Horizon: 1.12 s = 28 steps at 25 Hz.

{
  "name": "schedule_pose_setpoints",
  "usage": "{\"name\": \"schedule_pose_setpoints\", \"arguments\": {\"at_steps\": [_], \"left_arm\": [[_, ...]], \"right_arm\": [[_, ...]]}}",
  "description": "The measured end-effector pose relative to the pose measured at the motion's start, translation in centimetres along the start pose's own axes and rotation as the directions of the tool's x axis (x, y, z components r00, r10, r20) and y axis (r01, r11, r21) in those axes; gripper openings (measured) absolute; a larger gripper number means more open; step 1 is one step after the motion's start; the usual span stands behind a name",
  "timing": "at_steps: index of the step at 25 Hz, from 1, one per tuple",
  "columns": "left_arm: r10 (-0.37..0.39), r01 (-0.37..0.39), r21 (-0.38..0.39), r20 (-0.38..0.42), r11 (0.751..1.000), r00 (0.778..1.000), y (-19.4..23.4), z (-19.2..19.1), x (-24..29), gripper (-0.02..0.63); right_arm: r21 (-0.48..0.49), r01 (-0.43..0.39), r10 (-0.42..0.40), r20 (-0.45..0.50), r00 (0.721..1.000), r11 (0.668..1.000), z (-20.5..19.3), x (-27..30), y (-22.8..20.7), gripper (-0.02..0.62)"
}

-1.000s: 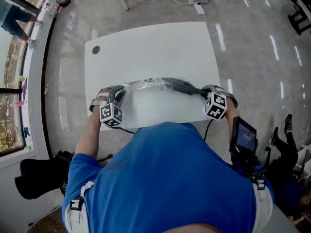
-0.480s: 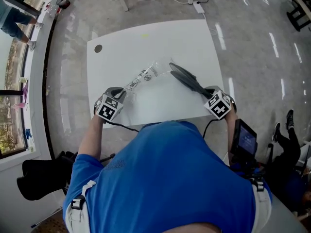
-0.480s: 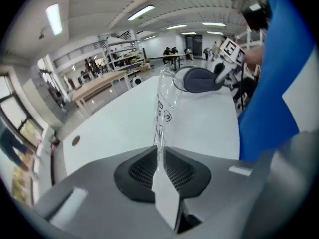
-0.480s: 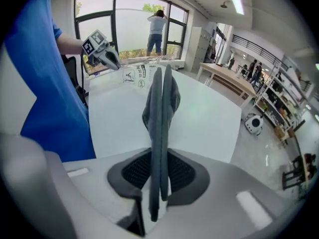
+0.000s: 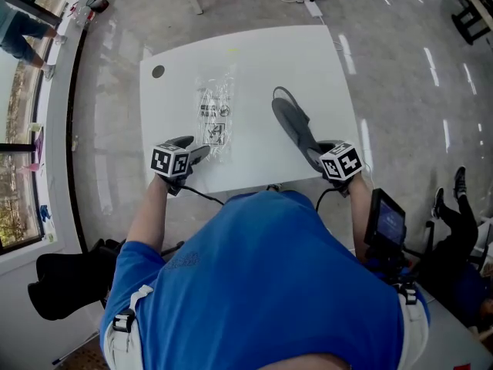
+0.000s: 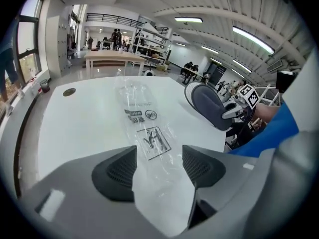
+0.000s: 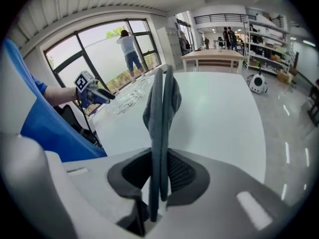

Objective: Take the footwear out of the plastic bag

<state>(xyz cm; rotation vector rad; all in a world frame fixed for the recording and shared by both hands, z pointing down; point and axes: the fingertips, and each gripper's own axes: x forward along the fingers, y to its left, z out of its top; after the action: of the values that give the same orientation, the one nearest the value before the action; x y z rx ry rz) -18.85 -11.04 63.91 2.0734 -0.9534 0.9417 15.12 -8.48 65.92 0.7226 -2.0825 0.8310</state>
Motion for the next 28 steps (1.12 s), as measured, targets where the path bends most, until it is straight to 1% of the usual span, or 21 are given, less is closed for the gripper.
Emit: {"name": "schedule_pose_setpoints", "arguments": {"at_steps": [1, 3, 7, 9, 11, 14, 17, 21, 24, 28], "left_arm": [[0.007, -0.007, 0.005, 0.001, 1.0, 1.0, 0.0, -0.1, 0.1, 0.313], [0.037, -0.037, 0.022, 0.017, 0.999, 0.999, 0.2, 0.0, -0.1, 0.331], [0.101, -0.108, 0.071, 0.099, 0.992, 0.99, 0.3, 1.6, -1.6, 0.333], [0.112, -0.126, 0.096, 0.135, 0.987, 0.985, -0.4, 2.4, -2.3, 0.333], [0.106, -0.126, 0.12, 0.159, 0.985, 0.982, -1.5, 2.9, -2.7, 0.331], [0.084, -0.111, 0.146, 0.184, 0.983, 0.979, -3.1, 3.5, -3.4, 0.331], [0.069, -0.106, 0.185, 0.196, 0.977, 0.978, -4.7, 3.8, -3.7, 0.331], [0.057, -0.107, 0.242, 0.206, 0.964, 0.977, -6.5, 4.0, -3.3, 0.33], [0.036, -0.089, 0.253, 0.209, 0.963, 0.977, -7.6, 4.1, -2.9, 0.33], [0.024, -0.082, 0.268, 0.213, 0.96, 0.977, -8.2, 4.3, -2.5, 0.33]], "right_arm": [[0.03, -0.012, 0.012, 0.006, 1.0, 0.999, 0.0, 0.2, 0.1, 0.075], [0.095, -0.033, 0.031, 0.02, 0.999, 0.995, 0.1, 0.5, 0.2, 0.075], [0.224, -0.071, 0.062, 0.046, 0.997, 0.972, 0.7, 1.0, -0.1, 0.075], [0.301, -0.083, 0.067, 0.062, 0.996, 0.95, 0.8, 1.0, -0.7, 0.075], [0.377, -0.094, 0.068, 0.083, 0.994, 0.922, 0.6, 0.9, -1.4, 0.077], [0.445, -0.096, 0.058, 0.098, 0.993, 0.89, 0.6, 0.9, -2.1, 0.081], [0.464, -0.057, 0.021, 0.082, 0.996, 0.884, 0.3, 1.0, -3.0, 0.096], [0.436, 0.018, -0.045, 0.053, 0.998, 0.9, -0.1, 1.3, -4.1, 0.133], [0.426, 0.07, -0.094, 0.037, 0.995, 0.902, -0.4, 1.3, -4.9, 0.166], [0.432, 0.111, -0.133, 0.021, 0.991, 0.895, -1.0, 1.2, -6.0, 0.197]]}}
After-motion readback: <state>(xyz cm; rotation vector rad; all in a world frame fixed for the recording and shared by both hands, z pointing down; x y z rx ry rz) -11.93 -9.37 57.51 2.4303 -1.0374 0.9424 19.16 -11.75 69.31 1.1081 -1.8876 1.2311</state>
